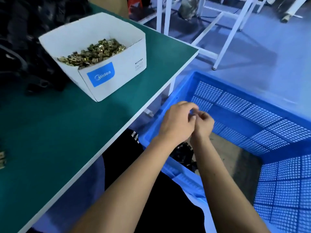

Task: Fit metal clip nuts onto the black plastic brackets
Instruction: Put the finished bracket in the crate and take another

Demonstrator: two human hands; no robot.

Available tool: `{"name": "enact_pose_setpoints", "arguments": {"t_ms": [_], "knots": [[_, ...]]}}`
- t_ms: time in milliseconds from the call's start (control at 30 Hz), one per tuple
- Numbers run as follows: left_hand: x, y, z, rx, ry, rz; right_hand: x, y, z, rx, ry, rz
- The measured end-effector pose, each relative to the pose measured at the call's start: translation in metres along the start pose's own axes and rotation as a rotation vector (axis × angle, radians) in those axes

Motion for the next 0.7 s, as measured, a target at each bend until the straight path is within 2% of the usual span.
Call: {"name": "enact_pose_setpoints", "arguments": {"t_ms": [167,267,333,433,533,600,700], "knots": [[-0.170,-0.080,-0.012,0.341,-0.531,-0.116,0.058,0.174,-0.074,-0.611,0.126,0.163],[-0.256,-0.067,-0.049,0.350,-0.811,-0.106,0.102,0.235,-0.152,-0.852,0.272,0.240],[-0.298,-0.032,-0.078,0.241,-0.959,-0.084,0.145,0.247,-0.208,-0.918,0.433,0.273],[-0.338,0.032,-0.116,0.015,-1.083,-0.011,0.216,0.235,-0.277,-0.940,0.666,0.225],[-0.370,0.103,-0.154,-0.276,-1.105,0.099,0.293,0.198,-0.331,-1.026,0.872,-0.136],[-0.387,0.144,-0.181,-0.442,-1.075,0.200,0.336,0.167,-0.358,-1.205,0.950,-0.480],[-0.409,0.187,-0.215,-0.576,-1.034,0.322,0.378,0.131,-0.393,-1.411,1.039,-0.725]]}}
Point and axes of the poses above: each hand's wrist, its own z-axis towards the middle knuckle, its own x-axis out of the palm, y = z × x, the point moved 10 cm from there along z, towards the middle knuckle, and after that the axes turned 6 degrees about z, right-handed, at the moved point
